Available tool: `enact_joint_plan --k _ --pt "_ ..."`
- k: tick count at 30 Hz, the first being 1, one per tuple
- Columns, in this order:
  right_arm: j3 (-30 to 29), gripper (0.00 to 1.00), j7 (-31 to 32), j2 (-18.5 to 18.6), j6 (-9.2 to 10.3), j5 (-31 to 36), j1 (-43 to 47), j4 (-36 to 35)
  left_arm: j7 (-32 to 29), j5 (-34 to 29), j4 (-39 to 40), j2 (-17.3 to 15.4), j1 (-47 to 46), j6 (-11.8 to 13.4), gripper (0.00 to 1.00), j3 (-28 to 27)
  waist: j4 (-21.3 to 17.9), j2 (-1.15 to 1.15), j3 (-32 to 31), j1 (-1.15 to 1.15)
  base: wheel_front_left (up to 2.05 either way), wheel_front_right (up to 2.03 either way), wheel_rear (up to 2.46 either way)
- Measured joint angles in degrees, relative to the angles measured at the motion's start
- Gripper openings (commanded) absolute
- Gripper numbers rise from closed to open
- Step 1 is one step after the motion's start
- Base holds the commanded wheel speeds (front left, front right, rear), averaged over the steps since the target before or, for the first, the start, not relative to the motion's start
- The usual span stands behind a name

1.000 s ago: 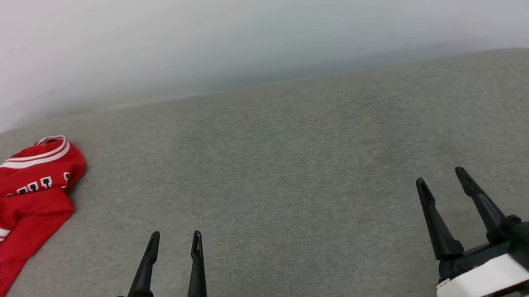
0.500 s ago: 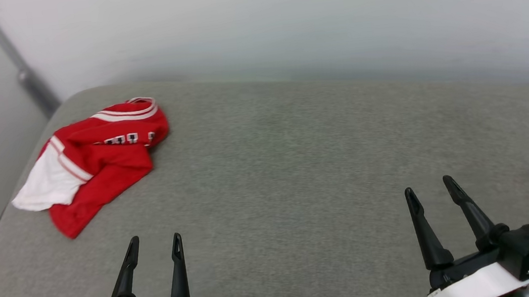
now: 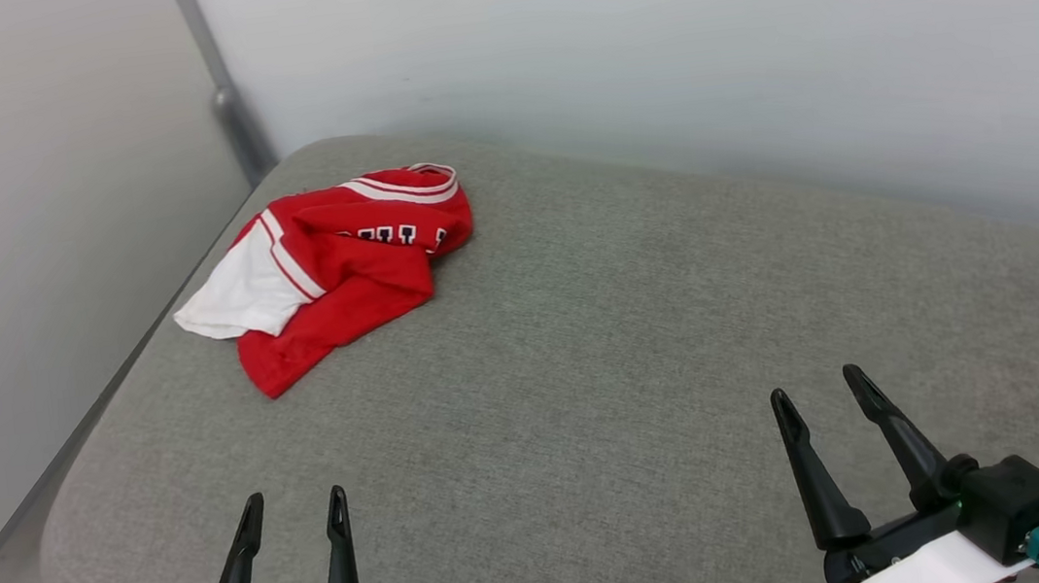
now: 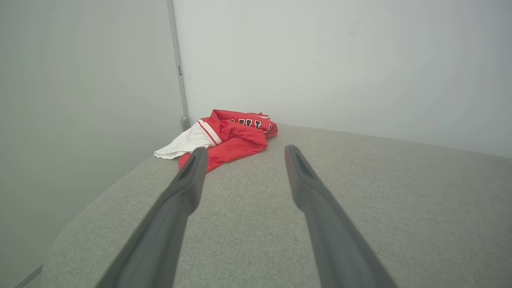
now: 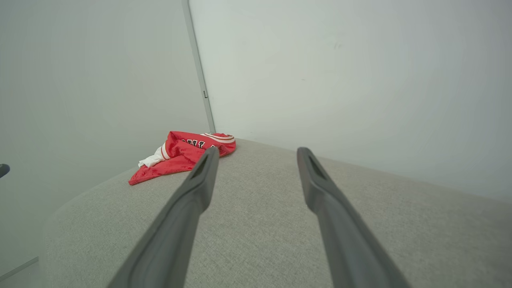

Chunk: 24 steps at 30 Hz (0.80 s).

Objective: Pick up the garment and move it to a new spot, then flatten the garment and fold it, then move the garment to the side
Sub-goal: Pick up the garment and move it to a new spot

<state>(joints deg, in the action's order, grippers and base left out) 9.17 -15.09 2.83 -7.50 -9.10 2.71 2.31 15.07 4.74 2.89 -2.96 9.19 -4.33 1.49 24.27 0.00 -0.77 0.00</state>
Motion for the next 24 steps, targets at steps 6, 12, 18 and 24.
enact_joint_plan --k 6,12,18,24 --pt "0.49 1.0 0.0 0.01 0.0 0.05 0.22 0.07 0.0 -0.13 0.01 0.01 0.44 -0.23 1.0 -0.08 1.26 0.0 -0.68 0.0 0.0 0.0 0.0" --pt "0.52 1.0 0.0 0.01 0.0 -0.55 0.71 0.8 -0.01 1.13 -0.9 0.03 0.75 -1.16 1.0 -0.04 1.17 0.0 -0.51 0.0 0.0 0.0 0.0" --pt "0.52 1.0 0.0 0.01 0.0 -0.32 0.47 0.23 0.01 3.91 -1.24 0.01 0.34 -1.24 1.0 -1.24 0.58 0.0 0.82 0.0 0.0 0.0 0.0" --pt "-1.69 1.0 0.0 -0.03 -0.01 3.85 -2.57 -2.46 0.01 6.36 -1.97 0.03 -4.64 -1.87 1.0 -3.35 -1.04 0.0 6.01 0.0 0.0 0.0 0.0"
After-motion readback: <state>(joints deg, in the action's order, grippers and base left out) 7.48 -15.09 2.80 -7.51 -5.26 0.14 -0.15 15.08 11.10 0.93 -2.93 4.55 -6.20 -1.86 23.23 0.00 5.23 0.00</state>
